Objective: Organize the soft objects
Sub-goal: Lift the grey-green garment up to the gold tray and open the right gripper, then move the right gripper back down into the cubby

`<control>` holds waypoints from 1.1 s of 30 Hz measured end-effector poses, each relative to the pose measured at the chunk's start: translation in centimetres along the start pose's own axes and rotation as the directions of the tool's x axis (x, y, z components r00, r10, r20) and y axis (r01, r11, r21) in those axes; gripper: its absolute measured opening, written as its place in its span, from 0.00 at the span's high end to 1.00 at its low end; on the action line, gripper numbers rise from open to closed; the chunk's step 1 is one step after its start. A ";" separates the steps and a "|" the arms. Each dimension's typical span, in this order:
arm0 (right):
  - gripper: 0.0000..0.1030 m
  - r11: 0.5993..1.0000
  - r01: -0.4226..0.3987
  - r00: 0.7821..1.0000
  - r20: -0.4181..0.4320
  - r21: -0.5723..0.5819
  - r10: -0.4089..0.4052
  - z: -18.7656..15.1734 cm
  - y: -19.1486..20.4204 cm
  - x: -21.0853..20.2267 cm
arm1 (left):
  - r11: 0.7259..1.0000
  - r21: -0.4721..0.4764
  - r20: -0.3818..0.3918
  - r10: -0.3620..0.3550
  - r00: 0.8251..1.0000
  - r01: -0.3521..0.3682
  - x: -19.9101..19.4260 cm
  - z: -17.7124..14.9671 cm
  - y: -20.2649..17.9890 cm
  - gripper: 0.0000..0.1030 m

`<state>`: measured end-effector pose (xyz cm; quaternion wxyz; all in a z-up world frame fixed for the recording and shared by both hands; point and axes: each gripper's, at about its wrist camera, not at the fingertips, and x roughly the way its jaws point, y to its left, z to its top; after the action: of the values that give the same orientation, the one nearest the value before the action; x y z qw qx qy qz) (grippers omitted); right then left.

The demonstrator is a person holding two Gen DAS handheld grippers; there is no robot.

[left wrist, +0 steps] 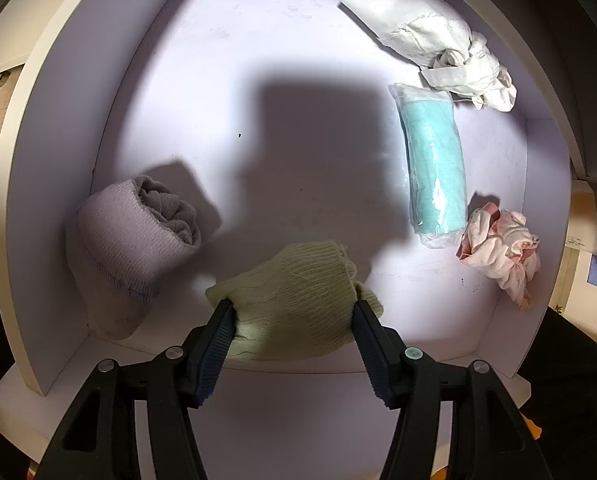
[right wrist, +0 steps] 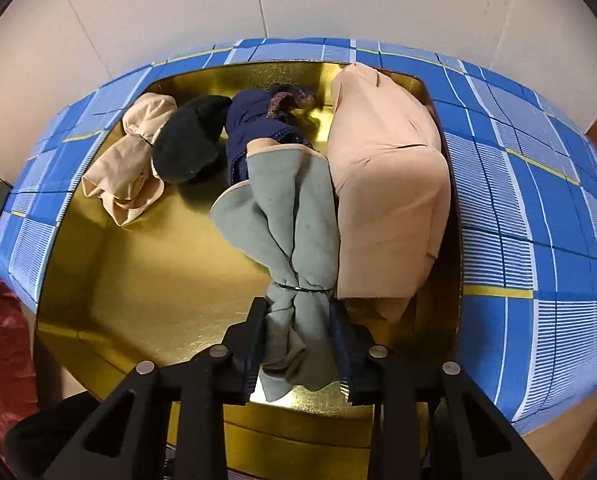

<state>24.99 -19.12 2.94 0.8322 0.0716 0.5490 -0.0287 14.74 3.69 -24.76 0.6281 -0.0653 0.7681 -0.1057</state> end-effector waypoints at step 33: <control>0.50 0.989 -0.055 0.994 -0.105 -0.137 0.041 -18.9 -2.4 4.4 | 1.000 0.029 0.026 -0.007 1.000 0.006 0.6 -1.1 -0.3 0.38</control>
<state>9.23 -18.56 -8.59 0.8065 0.0278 0.5897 0.0337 13.48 3.34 -25.09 0.6388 -0.0601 0.7579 -0.1180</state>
